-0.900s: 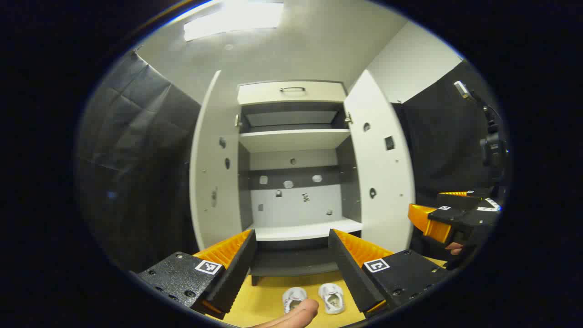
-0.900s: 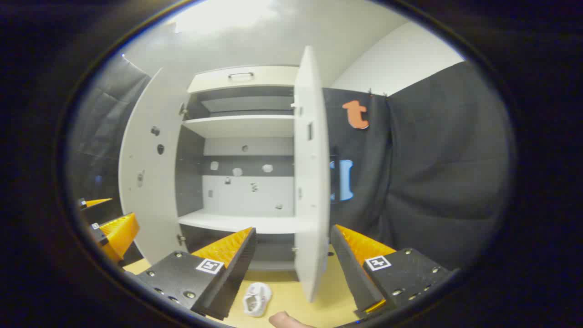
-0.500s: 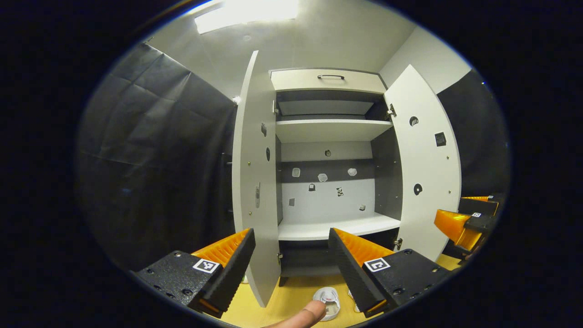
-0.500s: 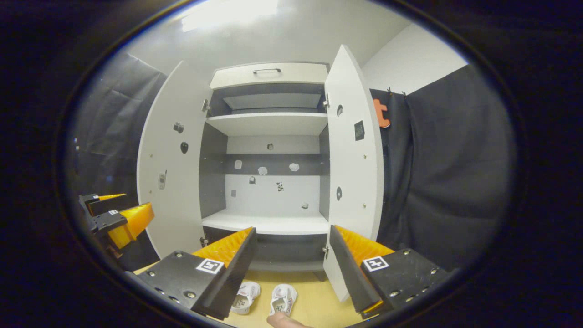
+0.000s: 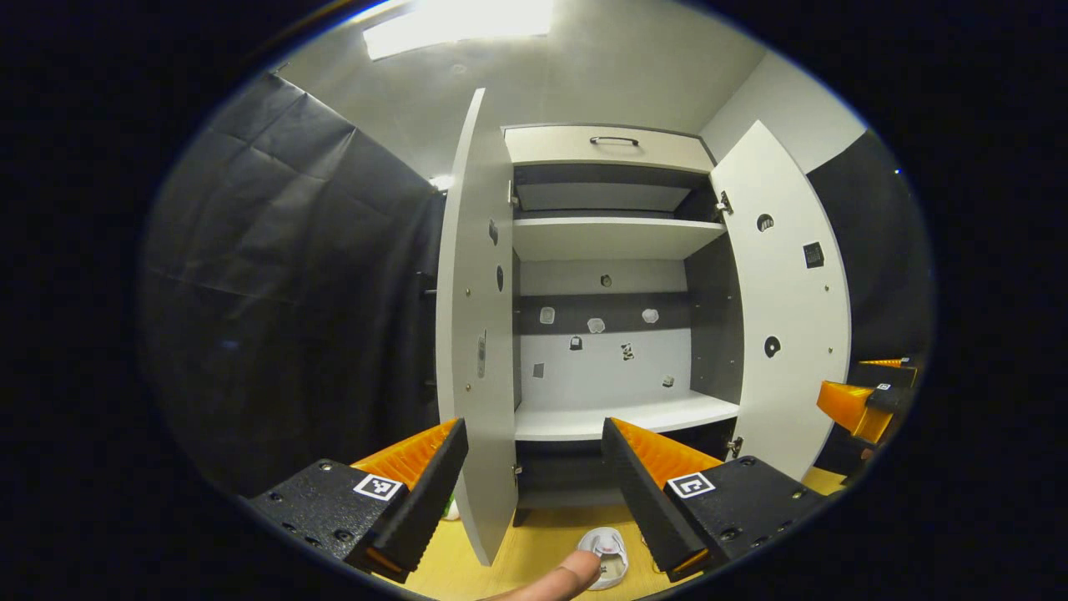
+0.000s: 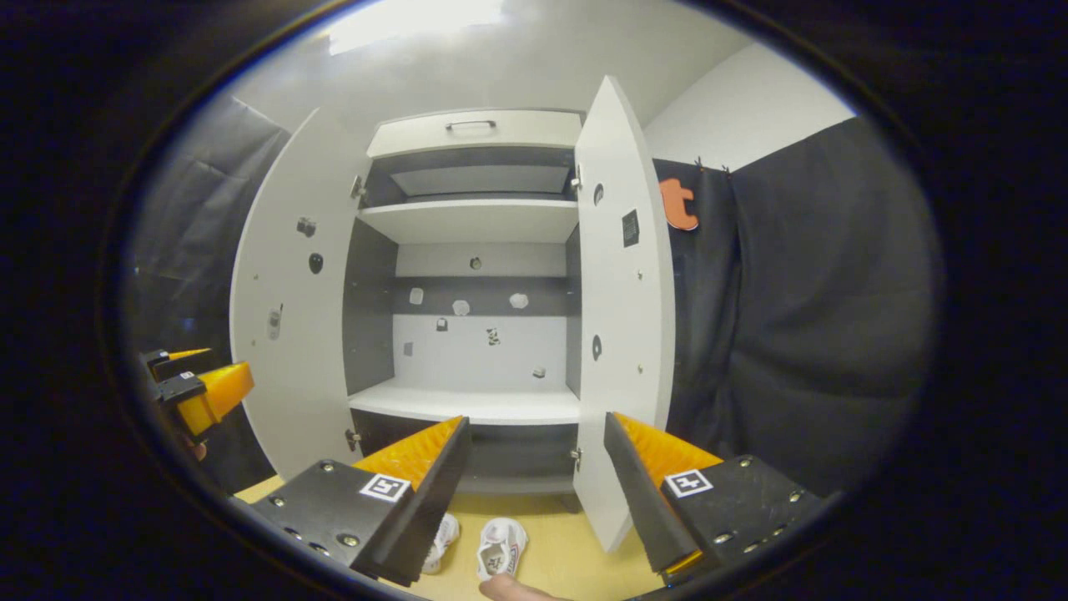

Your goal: Grab one shoe with the right hand and put it into the shoe cabinet, grab the other shoe with the left hand and put it into the shoe cabinet; then close the right door with the right hand and the left door with the left hand.

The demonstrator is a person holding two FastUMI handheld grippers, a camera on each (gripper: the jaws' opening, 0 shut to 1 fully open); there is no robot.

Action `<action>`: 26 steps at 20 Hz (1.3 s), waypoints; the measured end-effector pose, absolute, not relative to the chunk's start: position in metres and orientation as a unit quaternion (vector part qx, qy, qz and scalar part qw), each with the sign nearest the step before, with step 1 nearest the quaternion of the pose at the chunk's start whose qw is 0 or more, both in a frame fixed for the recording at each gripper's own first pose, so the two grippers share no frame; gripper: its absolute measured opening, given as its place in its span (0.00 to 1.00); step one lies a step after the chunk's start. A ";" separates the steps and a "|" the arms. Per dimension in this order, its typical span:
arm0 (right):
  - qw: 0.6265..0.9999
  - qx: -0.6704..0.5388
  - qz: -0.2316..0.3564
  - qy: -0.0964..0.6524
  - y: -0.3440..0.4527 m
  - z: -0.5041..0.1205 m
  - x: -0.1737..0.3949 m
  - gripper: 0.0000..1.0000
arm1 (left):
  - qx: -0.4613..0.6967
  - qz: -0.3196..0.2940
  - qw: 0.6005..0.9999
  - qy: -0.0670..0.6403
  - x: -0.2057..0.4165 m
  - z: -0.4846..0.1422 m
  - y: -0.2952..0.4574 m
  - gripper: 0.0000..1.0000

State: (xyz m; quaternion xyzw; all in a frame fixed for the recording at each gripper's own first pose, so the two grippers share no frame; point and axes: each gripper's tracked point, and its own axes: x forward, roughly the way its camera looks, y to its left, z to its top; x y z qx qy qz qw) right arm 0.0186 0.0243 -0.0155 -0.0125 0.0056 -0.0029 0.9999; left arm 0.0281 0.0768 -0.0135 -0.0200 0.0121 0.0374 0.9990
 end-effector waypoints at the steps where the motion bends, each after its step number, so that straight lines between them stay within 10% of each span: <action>1: 1.000 -0.014 -0.003 0.007 0.023 -0.018 0.018 0.93 | -0.021 0.038 0.999 0.011 0.028 -0.014 0.077 0.99; 26: 0.960 -0.067 0.053 0.266 0.096 -0.348 0.059 0.95 | -0.036 0.041 0.998 0.016 0.019 -0.045 0.108 1.00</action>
